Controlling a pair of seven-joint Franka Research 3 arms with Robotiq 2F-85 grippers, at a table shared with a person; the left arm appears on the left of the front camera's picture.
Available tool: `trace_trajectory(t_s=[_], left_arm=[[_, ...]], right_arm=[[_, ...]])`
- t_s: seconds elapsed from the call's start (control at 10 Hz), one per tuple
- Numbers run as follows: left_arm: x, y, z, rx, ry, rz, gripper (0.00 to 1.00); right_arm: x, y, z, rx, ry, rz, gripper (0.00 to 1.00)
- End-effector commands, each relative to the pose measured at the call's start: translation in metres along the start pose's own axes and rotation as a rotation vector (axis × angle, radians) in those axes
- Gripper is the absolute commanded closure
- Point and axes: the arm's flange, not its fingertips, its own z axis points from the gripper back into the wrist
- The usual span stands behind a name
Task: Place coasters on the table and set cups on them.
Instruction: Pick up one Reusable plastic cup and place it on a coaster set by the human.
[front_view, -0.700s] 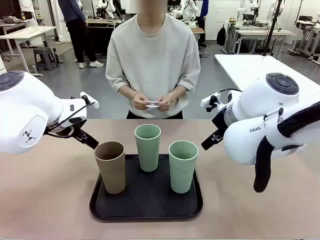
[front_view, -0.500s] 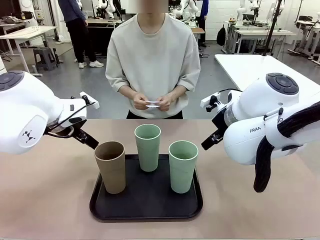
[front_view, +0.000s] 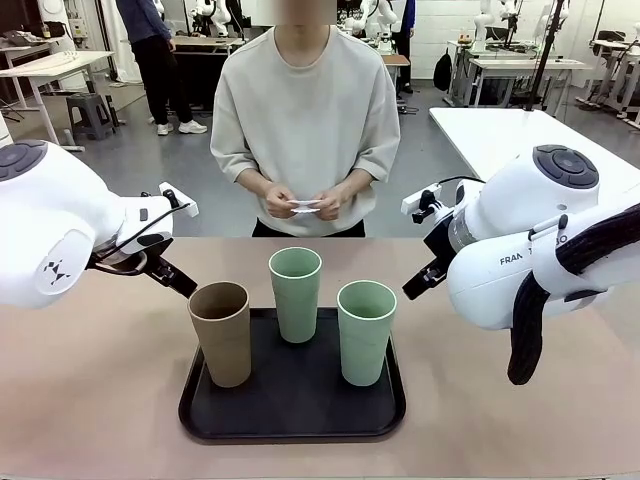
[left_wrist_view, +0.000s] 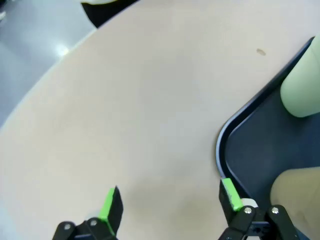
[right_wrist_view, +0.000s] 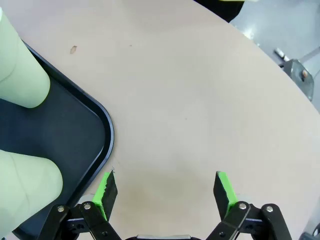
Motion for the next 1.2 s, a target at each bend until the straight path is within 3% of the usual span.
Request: trace_trajectory(t_s=[0.0,0.6,0.8,0.9,1.0,1.1], left_arm=[[0.000,0.000,0.000,0.000,0.000,0.000,0.00],[0.000,0.000,0.000,0.000,0.000,0.000,0.00],[0.004,0.017,0.085,0.114,-0.082,-0.010,0.00],[0.000,0.018,0.122,0.101,-0.071,-0.034,0.00],[-0.015,0.012,0.147,0.081,-0.038,-0.041,0.00],[-0.030,0.009,0.162,0.024,0.060,-0.064,0.00]], right_arm=[[0.000,0.000,0.000,0.000,0.000,0.000,0.00],[0.000,0.000,0.000,0.000,0.000,0.000,0.00],[0.010,0.018,0.064,-0.082,0.006,-0.019,0.00],[0.007,0.030,0.094,-0.071,0.071,-0.065,0.00],[-0.005,0.038,0.118,-0.058,0.116,-0.097,0.00],[-0.020,0.050,0.138,-0.037,0.169,-0.140,0.00]])
